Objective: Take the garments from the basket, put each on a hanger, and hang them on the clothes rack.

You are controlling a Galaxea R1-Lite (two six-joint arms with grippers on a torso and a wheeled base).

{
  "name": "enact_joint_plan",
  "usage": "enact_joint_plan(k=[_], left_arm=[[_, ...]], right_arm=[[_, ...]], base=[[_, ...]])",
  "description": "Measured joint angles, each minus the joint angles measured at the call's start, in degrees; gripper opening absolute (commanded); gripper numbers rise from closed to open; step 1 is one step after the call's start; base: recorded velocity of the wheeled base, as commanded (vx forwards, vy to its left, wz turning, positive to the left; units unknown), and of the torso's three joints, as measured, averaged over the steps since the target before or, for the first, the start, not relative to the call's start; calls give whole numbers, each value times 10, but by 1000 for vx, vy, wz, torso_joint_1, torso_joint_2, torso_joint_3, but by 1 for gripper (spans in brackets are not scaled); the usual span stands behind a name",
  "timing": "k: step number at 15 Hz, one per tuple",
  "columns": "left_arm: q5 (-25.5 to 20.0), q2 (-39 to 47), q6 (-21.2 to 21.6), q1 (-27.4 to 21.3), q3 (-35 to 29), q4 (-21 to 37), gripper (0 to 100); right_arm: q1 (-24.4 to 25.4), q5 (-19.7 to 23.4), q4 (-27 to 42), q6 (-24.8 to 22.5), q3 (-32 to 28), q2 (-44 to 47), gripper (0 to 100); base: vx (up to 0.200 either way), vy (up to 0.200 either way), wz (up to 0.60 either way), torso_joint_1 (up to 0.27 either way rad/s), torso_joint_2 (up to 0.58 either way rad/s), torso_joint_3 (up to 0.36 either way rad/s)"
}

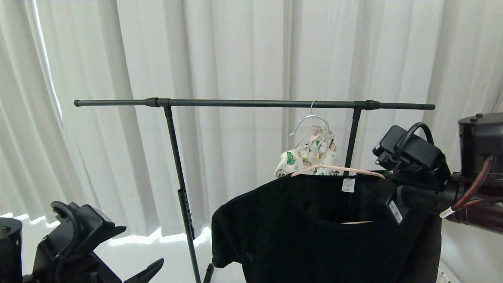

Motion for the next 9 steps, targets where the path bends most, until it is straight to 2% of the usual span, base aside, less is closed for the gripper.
enact_joint_plan(k=[2, 4, 7, 9], left_arm=[[-8, -13, -13, -1, 1, 0, 100], [-39, -37, -73, -13, 1, 0, 100], [-46, -54, -192, -37, -32, 0, 100], [-11, -42, -221, -43, -56, 2, 100]], right_arm=[[-4, -5, 0, 1, 0, 0, 0], [-23, -35, 2, 4, 1, 0, 0], [-59, -102, 6, 12, 3, 4, 0], [-95, -170, 6, 14, 5, 15, 0]], base=[[0, 0, 0, 0, 0, 0], [0, 0, 0, 0, 0, 0], [0, 0, 0, 0, 0, 0], [0, 0, 0, 0, 0, 0]])
